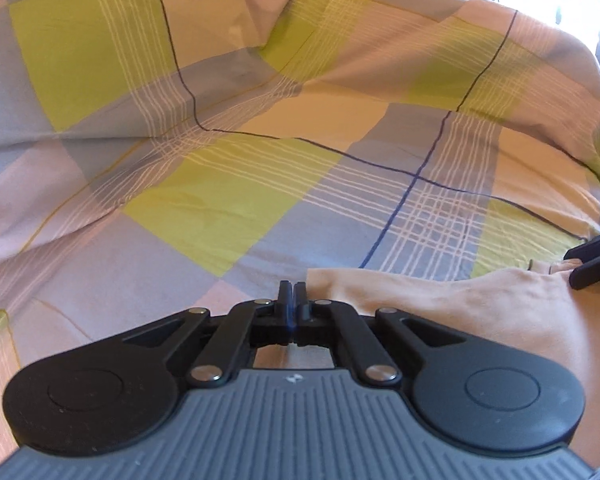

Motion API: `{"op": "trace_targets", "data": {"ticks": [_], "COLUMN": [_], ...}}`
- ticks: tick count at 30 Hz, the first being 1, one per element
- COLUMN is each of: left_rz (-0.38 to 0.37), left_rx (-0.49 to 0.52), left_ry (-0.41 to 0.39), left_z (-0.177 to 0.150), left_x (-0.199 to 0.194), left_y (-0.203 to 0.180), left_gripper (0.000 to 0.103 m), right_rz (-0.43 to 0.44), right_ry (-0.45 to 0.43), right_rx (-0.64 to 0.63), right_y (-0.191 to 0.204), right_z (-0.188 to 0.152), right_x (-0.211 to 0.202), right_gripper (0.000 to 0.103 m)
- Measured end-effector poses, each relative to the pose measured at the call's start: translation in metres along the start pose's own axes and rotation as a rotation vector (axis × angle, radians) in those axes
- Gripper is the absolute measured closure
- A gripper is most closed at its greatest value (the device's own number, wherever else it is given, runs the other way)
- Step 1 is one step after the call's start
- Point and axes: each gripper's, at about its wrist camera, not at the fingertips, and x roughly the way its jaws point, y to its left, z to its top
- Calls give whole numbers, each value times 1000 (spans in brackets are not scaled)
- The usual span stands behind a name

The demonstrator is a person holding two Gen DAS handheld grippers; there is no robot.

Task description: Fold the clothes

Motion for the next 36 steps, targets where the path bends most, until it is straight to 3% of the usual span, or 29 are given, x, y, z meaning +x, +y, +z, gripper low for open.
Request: {"op": "trace_targets", "data": {"ticks": [3, 8, 11, 16, 18, 22, 26, 29, 33, 36], "left_rz": [19, 53, 96, 124, 101, 8, -112, -160, -127, -100], "left_rx": [-15, 22, 135, 404, 473, 516, 550, 562, 502, 541], "left_ry": [0, -22, -50, -79, -90, -107, -130, -127, -113, -71], "left_z": [-4, -9, -21, -58, -72, -87, -92, -94, -93, -100], "left_x": [-4, -29, -57, -104, -119, -137, -144, -144, -130, -117], "left_y": [7, 5, -6, -37, -52, -86, -133, -169, -198, -211], "left_gripper": [103, 101, 95, 82, 79, 75, 74, 74, 75, 77], "right_rz": [-13, -132, -141, -68, -29, 39, 47, 64, 137, 147], "right_ry": [-19, -79, -126, -159, -165, -116, -95, -105, -113, -131], "right_rx": [39, 142, 162, 293, 359, 500, 554, 616, 664, 672], "right_y": [-9, -30, -23, 5, 17, 31, 29, 16, 2, -2], "right_z": [4, 1, -3, -20, -31, -56, -64, -65, -68, -69], "right_x": [5, -11, -31, -67, -77, -79, -71, -65, -52, -48], "right_gripper": [92, 89, 89, 83, 81, 58, 58, 58, 63, 72]}}
